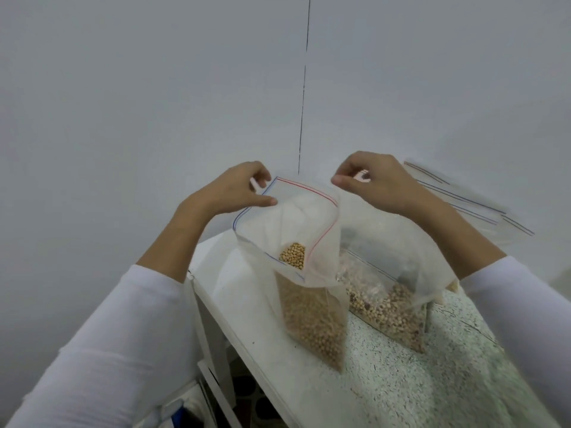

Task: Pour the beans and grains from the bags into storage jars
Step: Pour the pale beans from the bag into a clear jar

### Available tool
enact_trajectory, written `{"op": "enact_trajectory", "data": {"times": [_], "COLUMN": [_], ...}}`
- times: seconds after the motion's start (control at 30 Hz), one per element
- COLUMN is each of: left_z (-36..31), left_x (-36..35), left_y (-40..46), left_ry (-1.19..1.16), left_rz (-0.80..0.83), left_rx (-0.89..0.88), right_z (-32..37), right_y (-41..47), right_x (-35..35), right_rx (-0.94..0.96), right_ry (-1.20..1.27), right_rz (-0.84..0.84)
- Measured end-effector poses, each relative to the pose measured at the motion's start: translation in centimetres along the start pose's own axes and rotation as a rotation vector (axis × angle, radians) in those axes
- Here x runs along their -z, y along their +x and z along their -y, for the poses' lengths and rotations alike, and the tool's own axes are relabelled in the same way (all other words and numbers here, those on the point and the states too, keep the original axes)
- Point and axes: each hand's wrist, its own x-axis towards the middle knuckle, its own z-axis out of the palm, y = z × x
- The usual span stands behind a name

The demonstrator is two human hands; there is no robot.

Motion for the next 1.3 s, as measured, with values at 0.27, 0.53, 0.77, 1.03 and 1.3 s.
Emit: {"op": "enact_trajectory", "data": {"times": [0.27,0.53,0.77,1.03,1.3], "left_z": [-1.7,0.2,-0.9,-5.5,-8.2], "left_x": [-3.4,-2.6,-0.5,-1.3,-5.6], "left_y": [5.0,5.4,2.8,0.4,0.2], "left_ry": [0.208,-0.119,-0.844,-0.754,-0.83], "left_rz": [-0.124,-0.228,-0.287,-0.362,-0.318], "left_rx": [0.101,0.144,0.372,0.469,0.505], "right_z": [5.4,2.0,0.2,-3.7,-4.2], "right_y": [-4.5,-5.1,-7.0,-9.8,-11.3], "right_x": [-4.4,-1.1,5.2,11.9,10.8], "right_rx": [0.34,0.23,0.116,-0.069,-0.252], "right_ry": [-0.366,-0.147,0.148,0.135,-0.115], "right_rz": [0.571,0.464,0.386,0.296,0.415]}}
